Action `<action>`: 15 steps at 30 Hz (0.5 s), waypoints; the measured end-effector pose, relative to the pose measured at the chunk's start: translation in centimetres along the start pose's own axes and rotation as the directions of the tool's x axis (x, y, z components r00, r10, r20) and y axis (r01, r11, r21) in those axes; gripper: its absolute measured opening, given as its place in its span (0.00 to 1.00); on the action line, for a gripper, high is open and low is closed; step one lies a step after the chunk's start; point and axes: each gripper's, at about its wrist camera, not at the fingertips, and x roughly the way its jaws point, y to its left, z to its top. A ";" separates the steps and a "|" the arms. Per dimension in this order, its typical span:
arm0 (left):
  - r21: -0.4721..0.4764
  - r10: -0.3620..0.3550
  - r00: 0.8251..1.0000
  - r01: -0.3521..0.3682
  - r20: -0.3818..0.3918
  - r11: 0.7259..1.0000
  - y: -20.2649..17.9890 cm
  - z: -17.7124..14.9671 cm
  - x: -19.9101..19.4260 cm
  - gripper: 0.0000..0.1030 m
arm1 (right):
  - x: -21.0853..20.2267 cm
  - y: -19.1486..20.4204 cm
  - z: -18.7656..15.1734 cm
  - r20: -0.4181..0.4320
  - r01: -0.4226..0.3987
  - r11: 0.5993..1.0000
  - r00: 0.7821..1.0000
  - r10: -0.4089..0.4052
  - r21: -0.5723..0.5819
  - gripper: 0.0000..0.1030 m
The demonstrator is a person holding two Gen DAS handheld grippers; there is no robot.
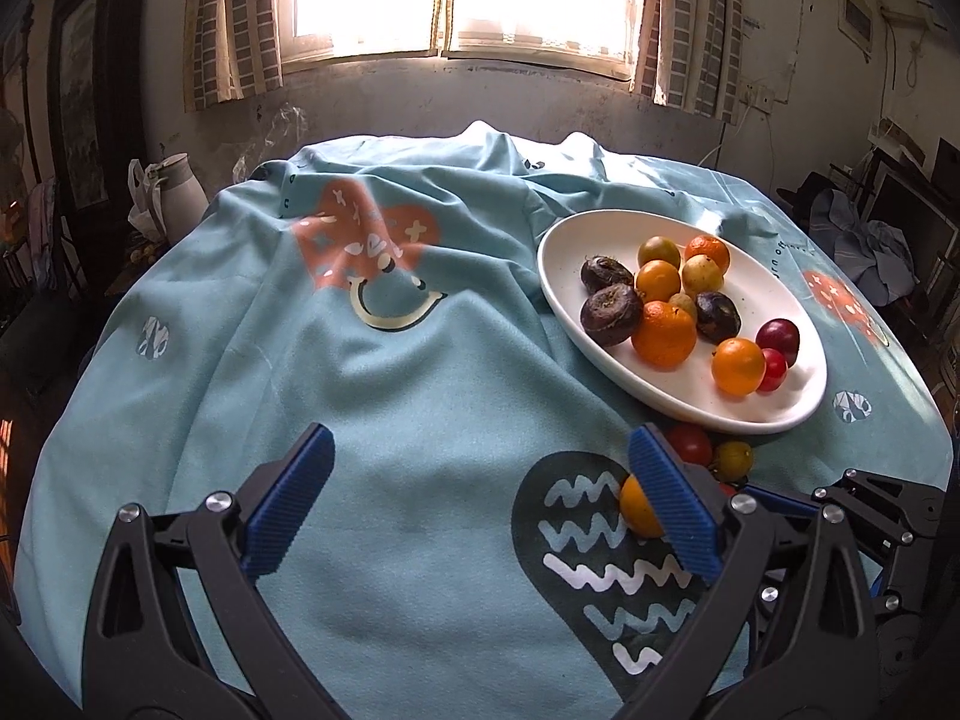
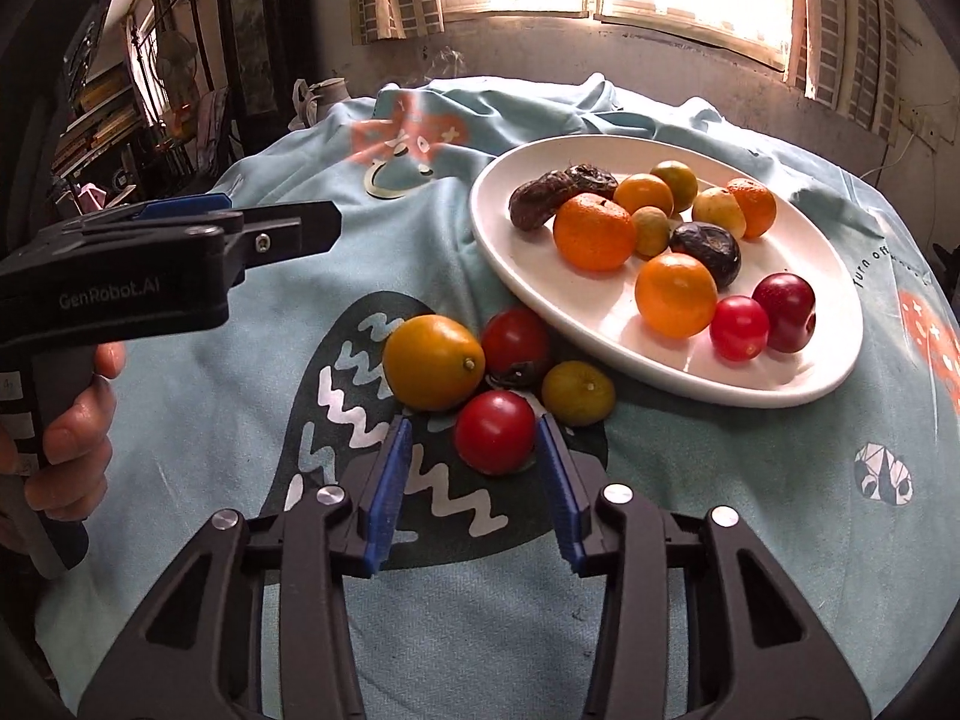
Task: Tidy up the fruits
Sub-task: 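Grasp a red tomato with the right gripper while the left grasps an orange fruit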
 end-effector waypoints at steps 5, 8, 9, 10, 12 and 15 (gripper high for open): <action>0.000 0.003 1.000 -0.003 0.001 1.000 -0.1 0.0 0.0 0.97 | 0.8 -0.3 -0.1 -0.029 0.038 0.999 0.999 -0.038 0.004 0.35; -0.002 0.007 1.000 -0.007 -0.007 1.000 0.0 0.0 0.2 0.97 | 1.1 -0.8 0.0 -0.039 0.033 0.999 0.999 -0.032 0.023 0.33; -0.002 0.007 1.000 -0.007 -0.010 1.000 -0.1 -0.1 0.3 0.97 | 1.1 -0.9 0.0 -0.037 0.037 0.999 0.999 -0.035 0.027 0.29; 0.002 0.006 1.000 -0.006 -0.012 1.000 -0.1 -0.1 0.4 0.97 | 1.0 -1.1 0.0 -0.034 0.029 0.999 0.999 -0.028 0.035 0.28; 0.012 0.000 1.000 0.000 -0.013 1.000 -0.2 -0.1 0.4 0.97 | 0.7 -1.6 0.0 -0.037 0.005 0.998 0.999 -0.002 0.065 0.27; 0.031 -0.019 1.000 0.020 -0.010 0.999 -0.5 -0.2 0.5 0.97 | -0.7 -3.1 0.2 -0.011 -0.051 0.988 0.999 0.053 0.144 0.27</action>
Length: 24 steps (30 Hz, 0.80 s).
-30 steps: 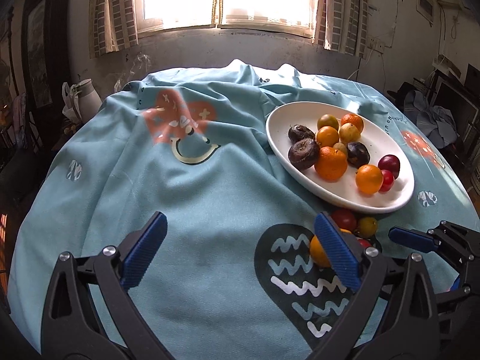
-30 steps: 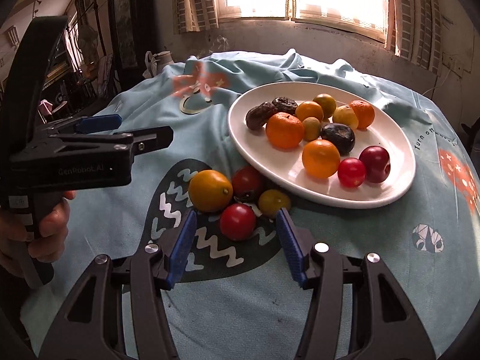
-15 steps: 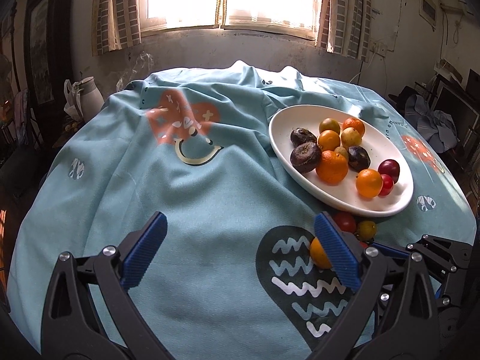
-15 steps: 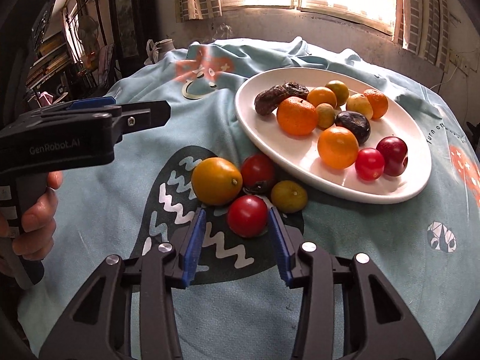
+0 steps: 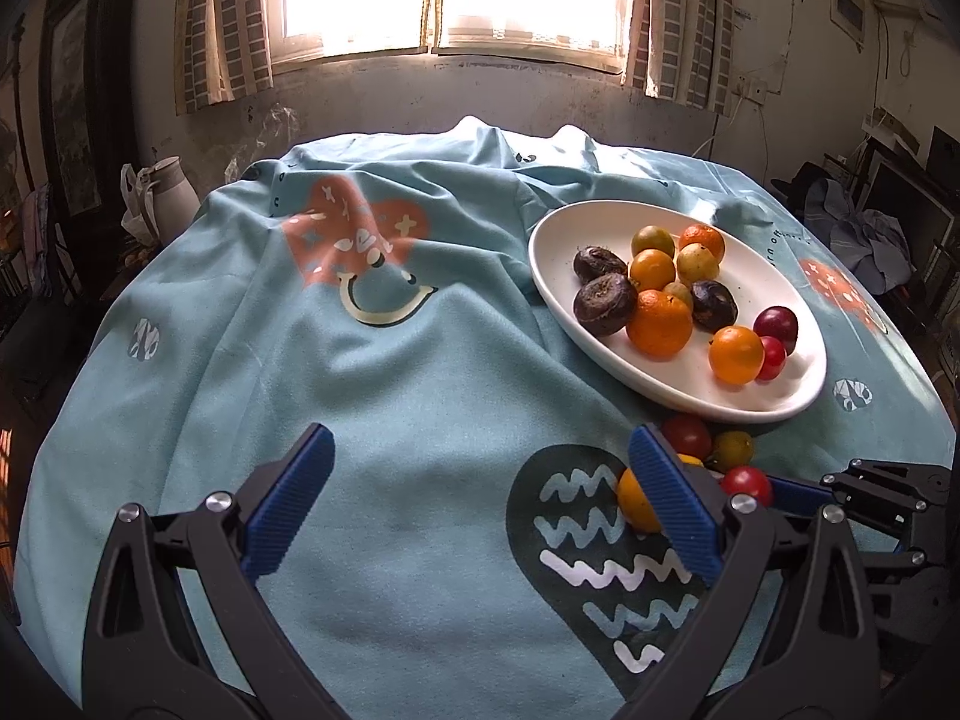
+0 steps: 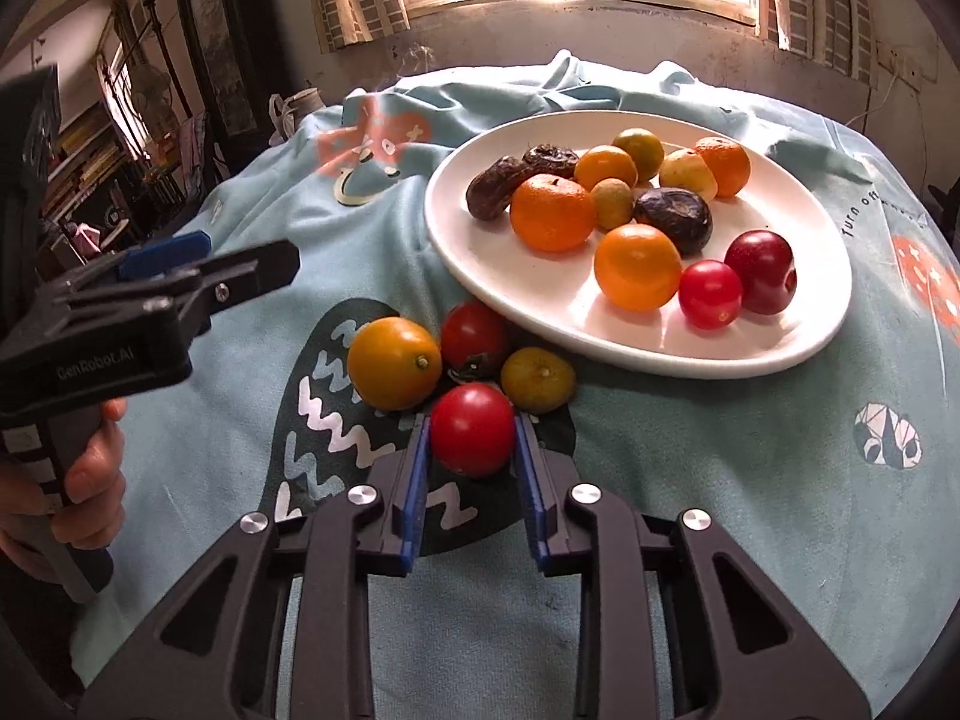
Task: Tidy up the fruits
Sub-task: 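Grasp a red tomato with the right gripper while the left grasps an orange fruit, then place the red tomato on the plate while the left places the orange fruit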
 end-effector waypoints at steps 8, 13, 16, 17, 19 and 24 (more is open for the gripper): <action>0.276 -0.119 0.992 0.127 -0.045 0.953 -5.3 -2.1 0.6 0.66 | -2.9 -2.9 0.6 0.084 0.011 0.995 0.996 -0.019 0.103 0.27; 0.304 -0.169 0.981 0.189 -0.093 0.934 -6.3 -2.9 1.7 0.54 | -3.2 -3.1 0.6 0.085 0.006 0.994 0.996 -0.015 0.112 0.27; 0.297 -0.198 0.974 0.221 -0.105 0.929 -6.5 -2.9 2.2 0.54 | -3.1 -3.1 0.6 0.086 0.007 0.994 0.996 -0.017 0.113 0.27; 0.294 -0.207 0.972 0.231 -0.109 0.928 -6.6 -3.0 2.4 0.54 | -3.1 -3.1 0.6 0.085 0.007 0.993 0.996 -0.017 0.114 0.27; 0.284 -0.230 0.966 0.255 -0.119 0.924 -6.8 -2.8 2.8 0.54 | -3.1 -3.1 0.6 0.084 0.007 0.993 0.996 -0.017 0.116 0.27; 0.261 -0.262 0.953 0.294 -0.149 0.920 -7.1 -2.8 3.5 0.41 | -3.3 -3.2 0.6 0.089 0.005 0.993 0.996 -0.015 0.116 0.27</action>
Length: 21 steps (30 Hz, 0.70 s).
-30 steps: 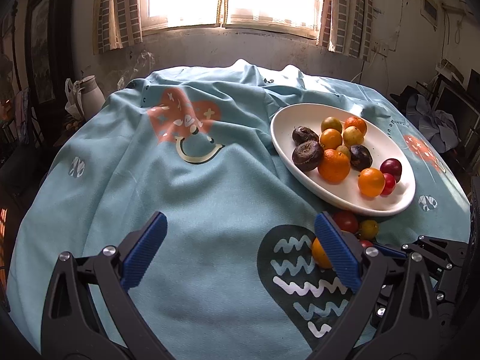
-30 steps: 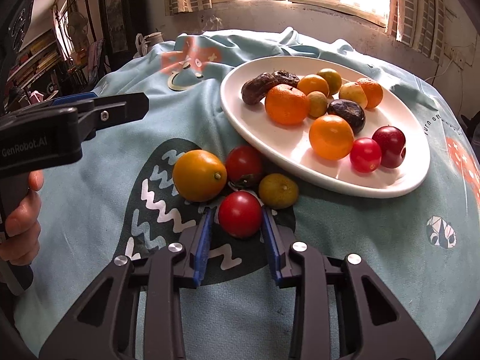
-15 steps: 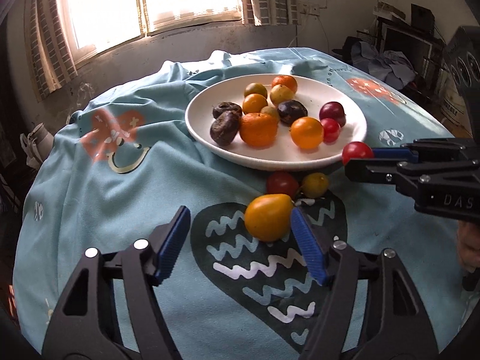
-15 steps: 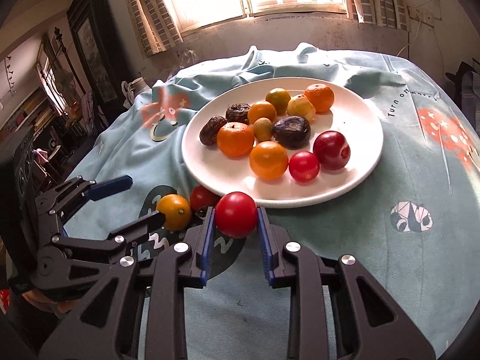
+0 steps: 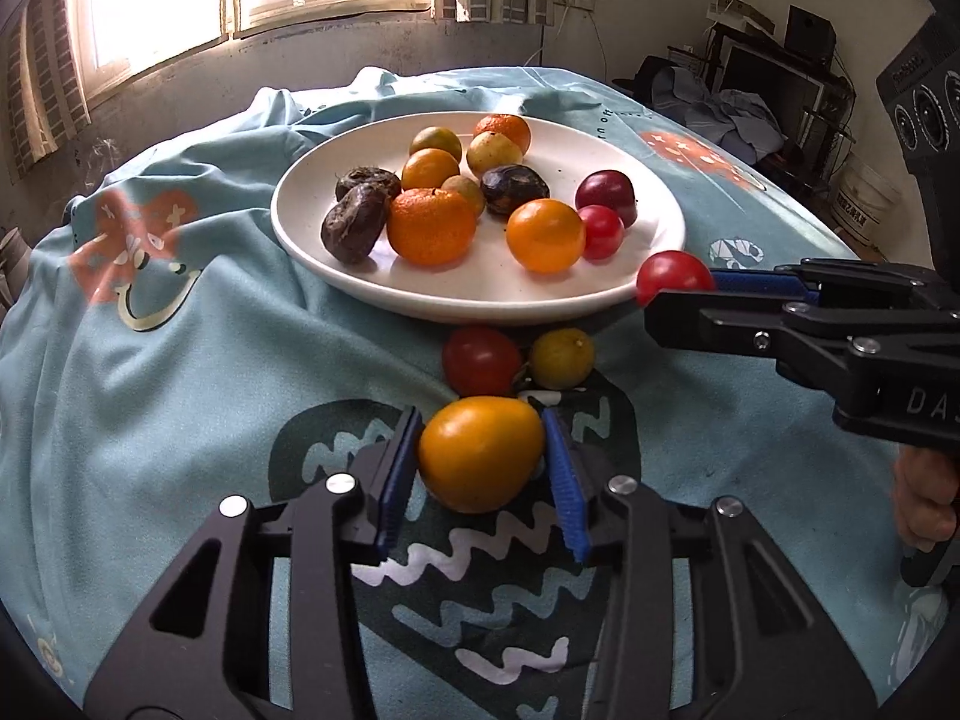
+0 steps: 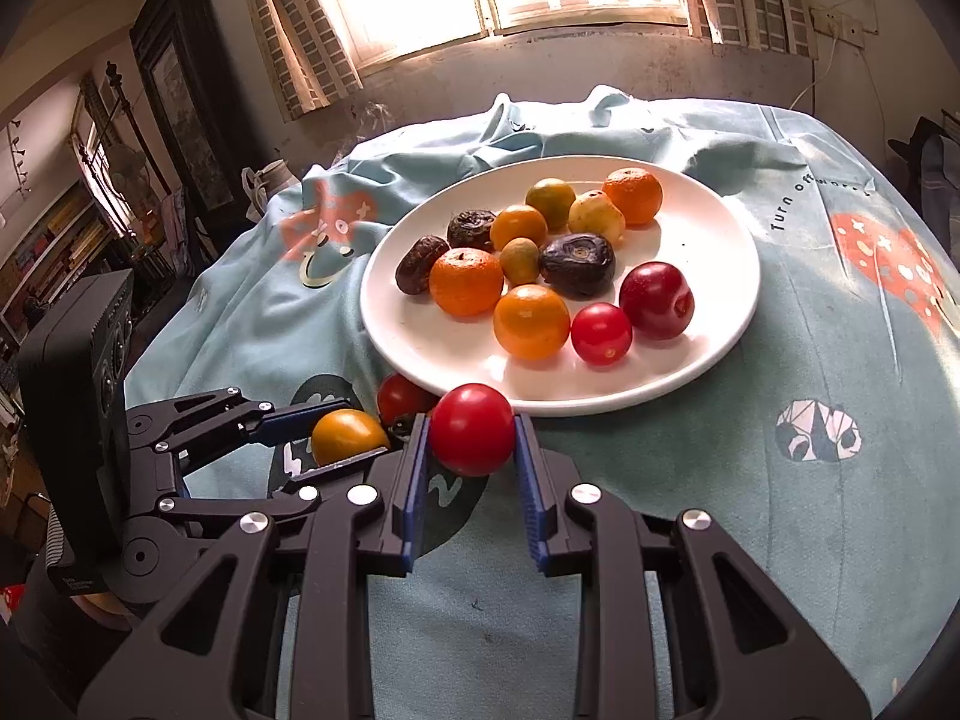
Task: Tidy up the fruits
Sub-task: 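Place the red tomato on the plate while the left places the orange fruit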
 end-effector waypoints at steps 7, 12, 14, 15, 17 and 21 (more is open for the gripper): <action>-0.017 0.002 1.000 -0.002 -0.008 1.000 -0.1 -0.3 -0.8 0.40 | -0.1 -0.2 0.1 -0.001 0.004 1.000 1.000 -0.004 0.000 0.27; -0.073 -0.016 0.997 0.021 0.070 0.997 0.7 1.6 -3.3 0.40 | -0.4 -0.1 0.8 0.031 -0.022 1.000 0.999 0.023 -0.010 0.27; -0.085 -0.008 0.995 0.016 0.103 0.996 1.0 3.4 -3.8 0.40 | -0.7 -0.3 1.8 0.084 -0.003 1.000 0.996 0.004 -0.011 0.27; -0.086 0.007 0.993 0.003 0.117 0.996 1.1 4.3 -3.8 0.40 | -0.7 -0.6 2.3 0.107 0.011 1.000 0.994 -0.011 -0.006 0.27; -0.100 0.032 0.991 -0.019 0.130 0.995 1.5 6.1 -3.2 0.40 | -0.5 -1.5 3.3 0.140 0.030 0.999 0.990 -0.032 0.013 0.27; -0.132 0.057 0.991 -0.040 0.123 0.990 2.4 8.8 -1.2 0.40 | 0.2 -3.7 4.9 0.175 0.049 0.998 0.983 -0.057 0.048 0.27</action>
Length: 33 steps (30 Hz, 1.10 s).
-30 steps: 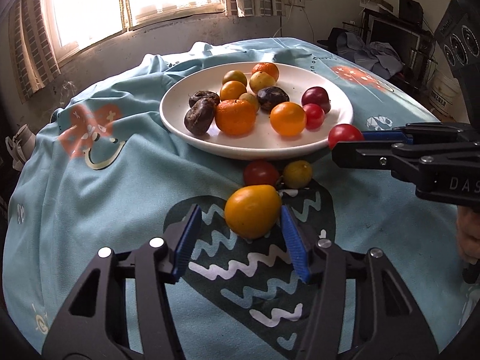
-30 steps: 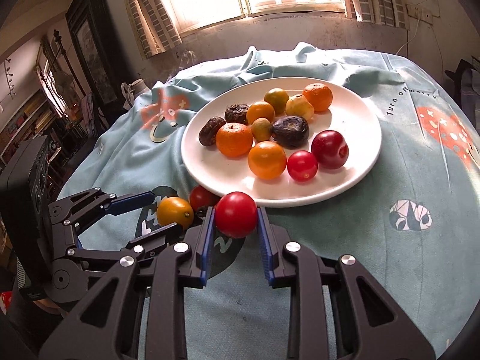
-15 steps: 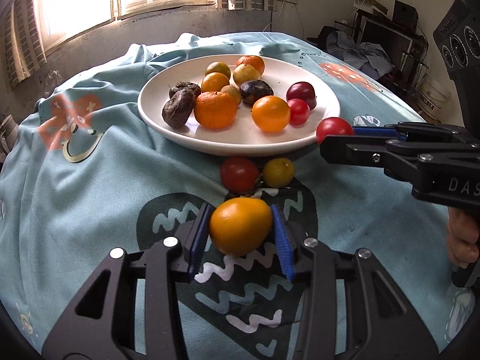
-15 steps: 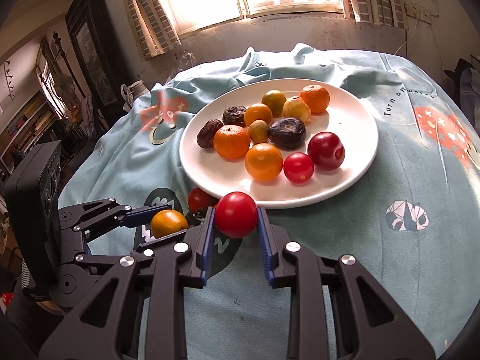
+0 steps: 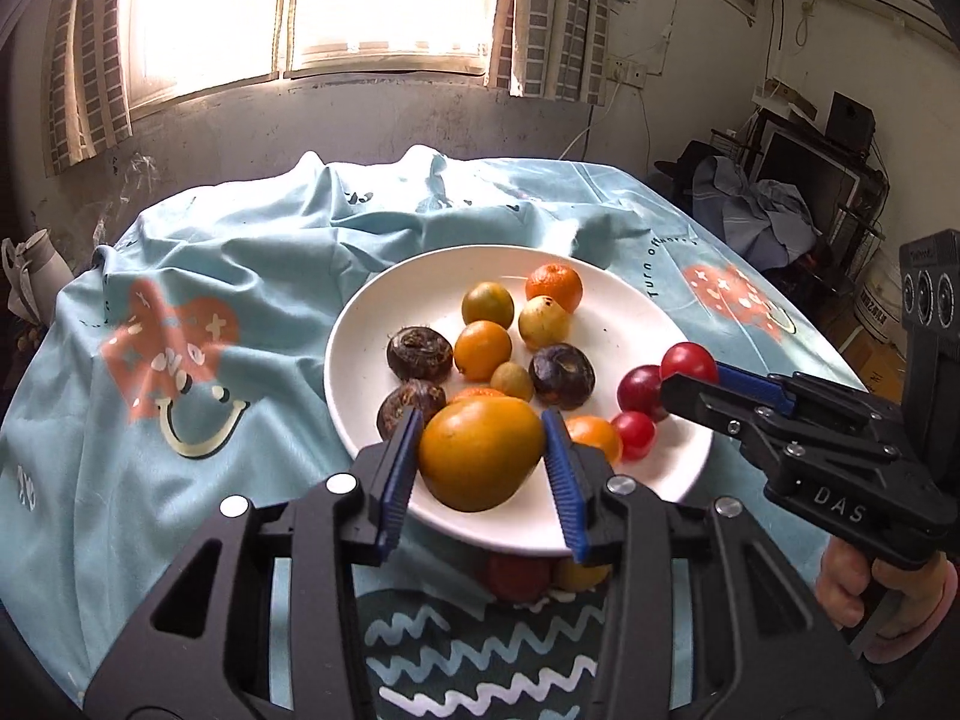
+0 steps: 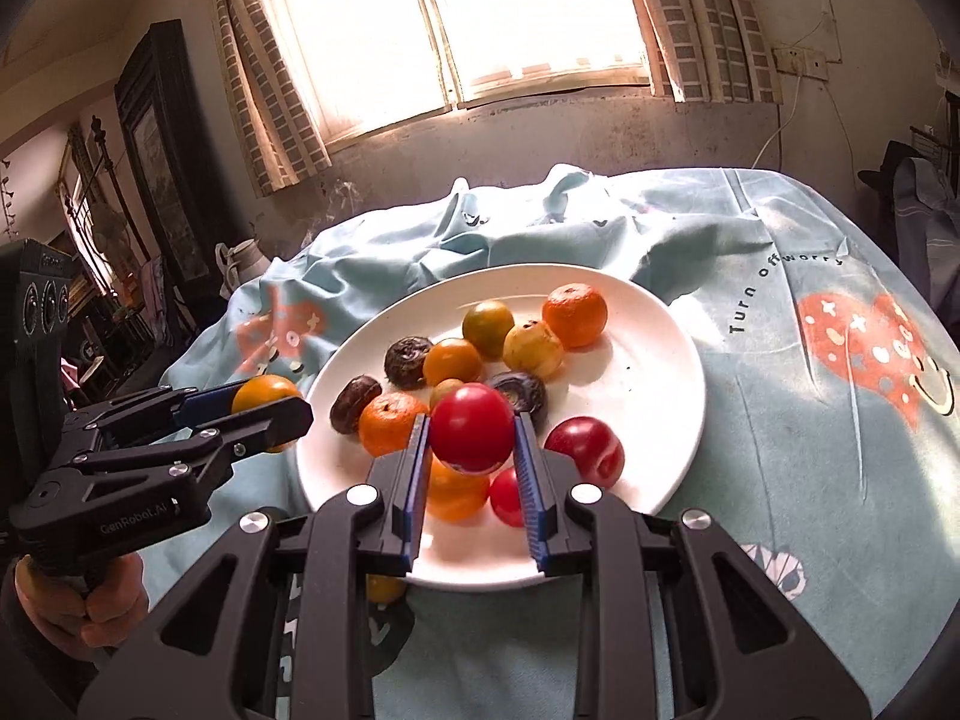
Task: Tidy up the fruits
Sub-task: 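Place the red tomato on the plate while the left places the orange fruit, then grasp the small green-yellow fruit with the right gripper while the left grasps a red tomato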
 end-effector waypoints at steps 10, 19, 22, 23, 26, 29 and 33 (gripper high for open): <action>-0.027 0.092 0.995 -0.093 -0.042 0.995 0.9 3.3 5.2 0.72 | 2.7 -1.9 1.9 0.016 0.060 0.997 0.998 -0.059 -0.053 0.40; -0.045 0.144 0.989 -0.143 0.033 0.989 1.4 1.2 0.0 0.89 | 1.0 -0.3 1.3 0.024 0.047 0.996 0.999 -0.045 -0.079 0.46; -0.067 0.168 0.985 -0.165 0.037 0.984 2.1 -0.6 -2.1 0.91 | 0.3 0.7 0.5 0.012 0.037 0.996 0.999 -0.036 -0.085 0.46; -0.077 0.176 0.984 -0.173 0.034 0.982 2.3 -1.3 -2.6 0.91 | -0.1 1.1 0.2 0.010 0.038 0.996 0.999 -0.037 -0.087 0.46; -0.106 0.181 0.983 -0.177 0.039 0.979 2.8 -3.4 -4.2 0.91 | -0.9 2.3 -0.8 0.006 0.031 0.995 1.000 -0.030 -0.096 0.46; -0.119 0.183 0.982 -0.177 0.039 0.977 3.3 -5.5 -5.0 0.91 | -1.5 3.4 -2.1 -0.002 0.025 0.993 1.000 -0.026 -0.117 0.46; -0.142 0.192 0.981 -0.190 -0.001 0.971 4.1 -7.4 -4.9 0.91 | -1.9 4.5 -3.6 -0.029 0.005 0.991 1.000 -0.009 -0.134 0.46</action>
